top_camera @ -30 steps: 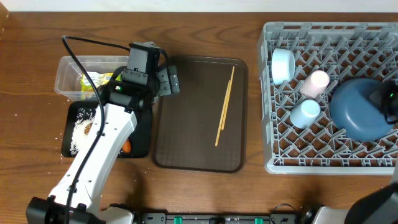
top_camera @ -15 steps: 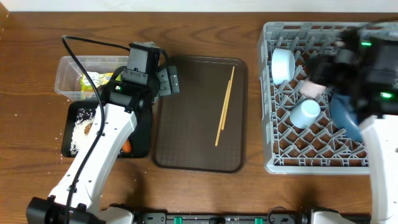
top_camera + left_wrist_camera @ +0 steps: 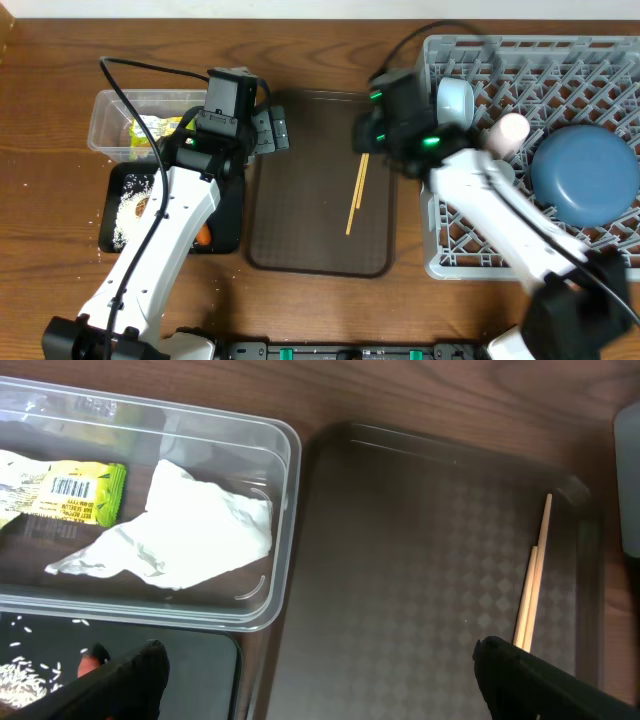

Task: Sort waste into correct bins and load items into the dishwasher rack
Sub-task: 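Move the right gripper left over the chopsticks on the brown tray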

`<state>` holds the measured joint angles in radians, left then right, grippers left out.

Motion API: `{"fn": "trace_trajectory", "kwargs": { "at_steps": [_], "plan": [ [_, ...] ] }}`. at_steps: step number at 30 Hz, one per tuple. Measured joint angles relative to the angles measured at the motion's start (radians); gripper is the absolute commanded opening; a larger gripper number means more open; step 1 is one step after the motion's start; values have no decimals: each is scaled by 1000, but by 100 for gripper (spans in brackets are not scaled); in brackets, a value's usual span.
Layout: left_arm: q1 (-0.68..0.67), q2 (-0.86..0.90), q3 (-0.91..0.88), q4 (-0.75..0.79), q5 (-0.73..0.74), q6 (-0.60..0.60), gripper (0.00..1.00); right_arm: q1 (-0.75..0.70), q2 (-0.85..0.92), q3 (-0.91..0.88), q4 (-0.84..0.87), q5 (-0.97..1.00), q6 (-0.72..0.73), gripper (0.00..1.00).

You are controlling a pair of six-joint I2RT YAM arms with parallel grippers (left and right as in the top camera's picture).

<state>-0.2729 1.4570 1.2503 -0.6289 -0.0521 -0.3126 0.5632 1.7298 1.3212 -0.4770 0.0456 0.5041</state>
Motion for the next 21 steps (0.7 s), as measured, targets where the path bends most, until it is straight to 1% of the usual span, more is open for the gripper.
{"fn": "trace_trajectory", "kwargs": {
  "at_steps": [3, 7, 11, 14, 21],
  "plan": [
    [0, 0, 0, 0, 0, 0, 98, 55, 101, 0, 52, 97, 28, 8],
    [0, 0, 0, 0, 0, 0, 98, 80, 198, 0, 104, 147, 42, 8],
    [0, 0, 0, 0, 0, 0, 98, 85, 283, 0, 115, 171, 46, 7],
    [0, 0, 0, 0, 0, 0, 98, 84, 301, 0, 110, 180, 50, 10],
    [0, 0, 0, 0, 0, 0, 98, 84, 301, 0, 70, 191, 70, 10]
  ]
}}
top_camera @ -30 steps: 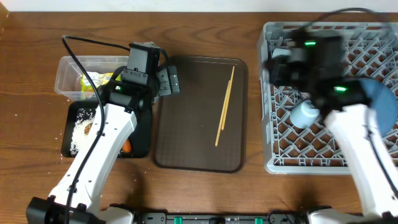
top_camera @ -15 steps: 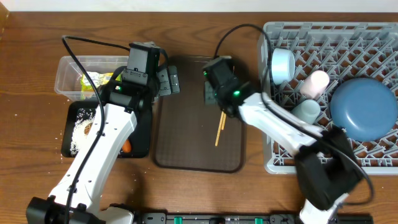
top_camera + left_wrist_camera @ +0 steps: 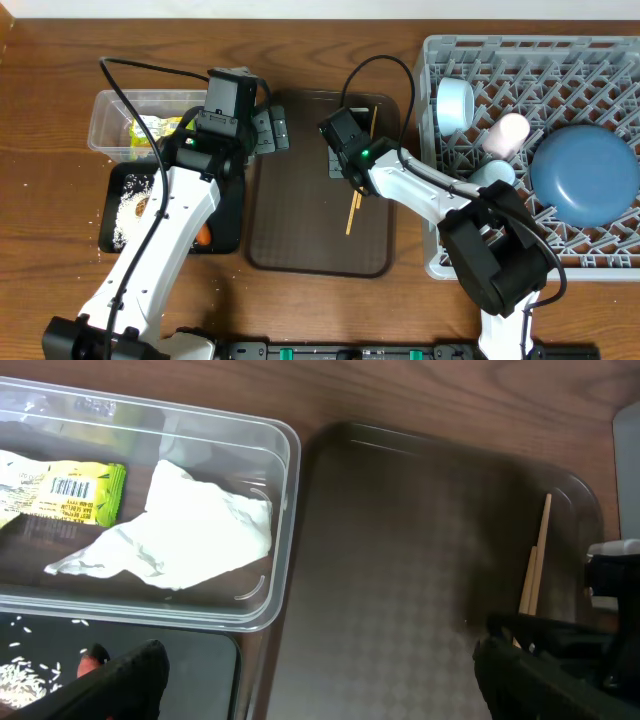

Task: Sort waste into correct bins and load items into the dishwasher rack
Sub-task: 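Move the right gripper left over the chopsticks on the brown tray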

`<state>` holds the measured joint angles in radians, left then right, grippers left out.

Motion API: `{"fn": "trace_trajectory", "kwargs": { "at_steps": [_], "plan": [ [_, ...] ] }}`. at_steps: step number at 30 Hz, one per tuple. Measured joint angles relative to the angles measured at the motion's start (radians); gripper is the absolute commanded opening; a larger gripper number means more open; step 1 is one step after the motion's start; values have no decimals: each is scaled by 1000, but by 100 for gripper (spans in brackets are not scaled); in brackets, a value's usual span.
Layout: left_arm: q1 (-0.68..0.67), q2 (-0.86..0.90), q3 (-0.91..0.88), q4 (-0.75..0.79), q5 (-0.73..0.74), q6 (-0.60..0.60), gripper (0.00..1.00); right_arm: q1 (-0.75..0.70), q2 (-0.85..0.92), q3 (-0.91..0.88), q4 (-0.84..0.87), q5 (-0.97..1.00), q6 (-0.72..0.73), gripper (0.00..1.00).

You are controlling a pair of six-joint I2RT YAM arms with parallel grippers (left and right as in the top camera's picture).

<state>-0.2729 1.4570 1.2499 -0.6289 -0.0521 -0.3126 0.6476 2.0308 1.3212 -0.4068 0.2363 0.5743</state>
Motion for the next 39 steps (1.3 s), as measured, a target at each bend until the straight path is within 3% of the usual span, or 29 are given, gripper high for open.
{"fn": "trace_trajectory", "kwargs": {
  "at_steps": [25, 39],
  "plan": [
    [0, 0, 0, 0, 0, 0, 98, -17, 0, 0, -89, 4, 94, 13],
    [0, 0, 0, 0, 0, 0, 98, -17, 10, 0, -104, -2, 179, 27]
  ]
}}
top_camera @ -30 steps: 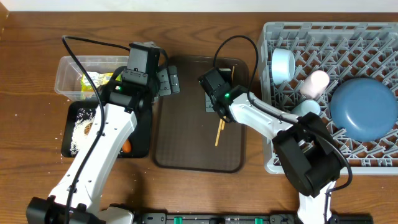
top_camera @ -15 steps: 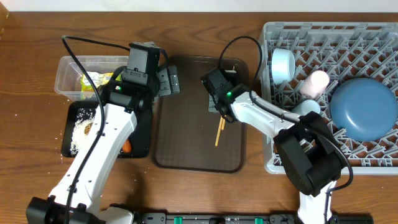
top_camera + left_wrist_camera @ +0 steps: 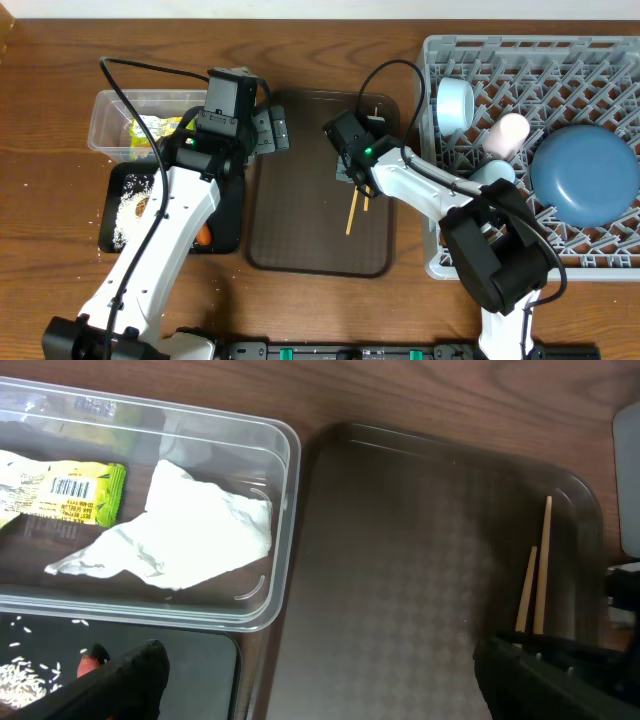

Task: Sort waste into correct bins and load items into the dishwasher rack
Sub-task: 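Move the right gripper left over the chopsticks on the brown tray, then lower the right gripper and align it with one wooden chopstick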

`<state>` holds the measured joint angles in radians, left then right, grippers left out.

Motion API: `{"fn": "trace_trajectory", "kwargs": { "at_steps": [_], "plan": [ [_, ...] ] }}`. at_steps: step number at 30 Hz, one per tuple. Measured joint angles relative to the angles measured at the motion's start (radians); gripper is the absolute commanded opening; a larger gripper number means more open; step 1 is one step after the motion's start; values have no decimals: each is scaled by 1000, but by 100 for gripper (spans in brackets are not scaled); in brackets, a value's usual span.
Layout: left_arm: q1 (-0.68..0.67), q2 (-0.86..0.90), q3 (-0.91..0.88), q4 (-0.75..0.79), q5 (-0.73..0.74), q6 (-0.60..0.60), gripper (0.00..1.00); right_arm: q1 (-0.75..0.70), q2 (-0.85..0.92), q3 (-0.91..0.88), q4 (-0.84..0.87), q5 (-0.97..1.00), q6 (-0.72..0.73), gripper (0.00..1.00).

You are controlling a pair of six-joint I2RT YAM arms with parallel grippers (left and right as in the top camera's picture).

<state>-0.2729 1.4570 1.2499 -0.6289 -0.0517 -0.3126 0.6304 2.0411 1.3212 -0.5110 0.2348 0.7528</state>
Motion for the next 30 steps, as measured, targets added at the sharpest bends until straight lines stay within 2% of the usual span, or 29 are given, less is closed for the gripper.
{"fn": "trace_trajectory", "kwargs": {
  "at_steps": [5, 9, 12, 14, 16, 18, 21, 25, 30],
  "plan": [
    [0, 0, 0, 0, 0, 0, 98, -1, 13, 7, 13, -24, 11, 27],
    [0, 0, 0, 0, 0, 0, 98, -4, 13, 14, 14, -94, 19, 19],
    [0, 0, 0, 0, 0, 0, 98, -2, 13, 20, -1, -130, 25, 19],
    [0, 0, 0, 0, 0, 0, 98, 0, 13, 21, -3, -141, 27, 25],
    [0, 0, 0, 0, 0, 0, 98, 2, 13, 23, -1, -158, 32, 47],
    [0, 0, 0, 0, 0, 0, 98, 5, 13, 27, 1, -172, 39, 51],
    [0, 0, 0, 0, 0, 0, 98, 9, 13, 30, 2, -177, 35, 50],
    [0, 0, 0, 0, 0, 0, 98, 10, 13, 30, -6, -177, 37, 41],
    [0, 0, 0, 0, 0, 0, 98, 13, 13, 32, -35, -161, 85, 40]
  ]
}}
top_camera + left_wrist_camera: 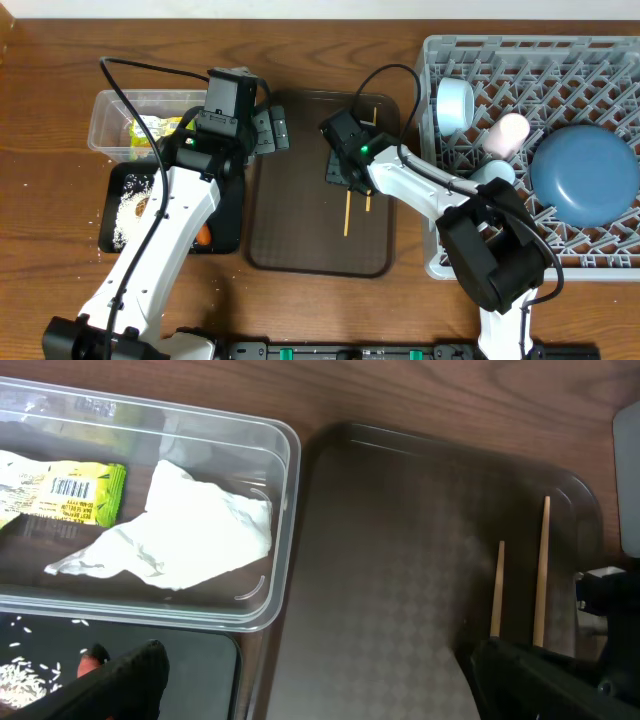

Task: Sort waste into correct bins and load items into the dishwasher rack
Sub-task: 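Lower the right gripper and align it with one wooden chopstick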

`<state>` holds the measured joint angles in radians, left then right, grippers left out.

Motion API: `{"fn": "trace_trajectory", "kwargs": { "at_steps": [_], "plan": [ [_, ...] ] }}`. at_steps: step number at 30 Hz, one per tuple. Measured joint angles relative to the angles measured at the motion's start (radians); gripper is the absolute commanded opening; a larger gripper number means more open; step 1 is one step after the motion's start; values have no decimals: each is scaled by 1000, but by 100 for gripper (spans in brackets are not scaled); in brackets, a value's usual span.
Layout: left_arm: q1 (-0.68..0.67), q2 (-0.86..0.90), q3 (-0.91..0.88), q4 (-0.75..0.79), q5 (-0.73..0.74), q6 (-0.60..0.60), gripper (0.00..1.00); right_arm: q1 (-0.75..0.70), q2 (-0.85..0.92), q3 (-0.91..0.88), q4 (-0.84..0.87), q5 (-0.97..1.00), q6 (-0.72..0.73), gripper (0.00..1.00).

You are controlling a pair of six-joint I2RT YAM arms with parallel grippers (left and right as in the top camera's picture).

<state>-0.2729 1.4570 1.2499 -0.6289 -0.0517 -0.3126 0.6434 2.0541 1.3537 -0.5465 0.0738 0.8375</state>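
Two wooden chopsticks lie on the brown tray [290, 220], apart and roughly parallel: one [497, 585] to the left, the other [543, 560] longer in view. My right gripper [341, 168] is down on the tray over their upper parts; its fingers are hidden under the wrist, so whether it holds a stick cannot be told. My left gripper [320, 680] hangs open and empty over the tray's left edge, beside the clear bin [285, 510]. The grey dishwasher rack [600, 250] stands at the right.
The clear bin holds a crumpled tissue [190, 530] and a yellow-green wrapper [80, 495]. A black container [225, 230] below it holds rice and something orange. In the rack sit a blue bowl [585, 175], a pink cup [510, 132], a white cup [455, 100] and a light blue cup [480, 175].
The two chopsticks, close together before, now lie clearly apart, one shifted left. My right gripper sits slightly further left over them. The left arm has not moved.
First the right arm was blurred between rack and tray, with both chopsticks lying together on the tray. Then its gripper was down over their upper part. Later the sticks had spread a little, and now they lie apart. The left gripper stayed open by the clear bin throughout.
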Motion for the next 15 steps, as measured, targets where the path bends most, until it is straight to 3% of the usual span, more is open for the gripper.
{"fn": "trace_trajectory", "kwargs": {
  "at_steps": [3, 15],
  "plan": [
    [0, 0, 0, 0, 0, 0, 98, 10, 1, 2, -15, 34, 36, 40],
    [0, 0, 0, 0, 0, 0, 98, 17, 3, 1, -32, 84, 95, 17]
  ]
}}
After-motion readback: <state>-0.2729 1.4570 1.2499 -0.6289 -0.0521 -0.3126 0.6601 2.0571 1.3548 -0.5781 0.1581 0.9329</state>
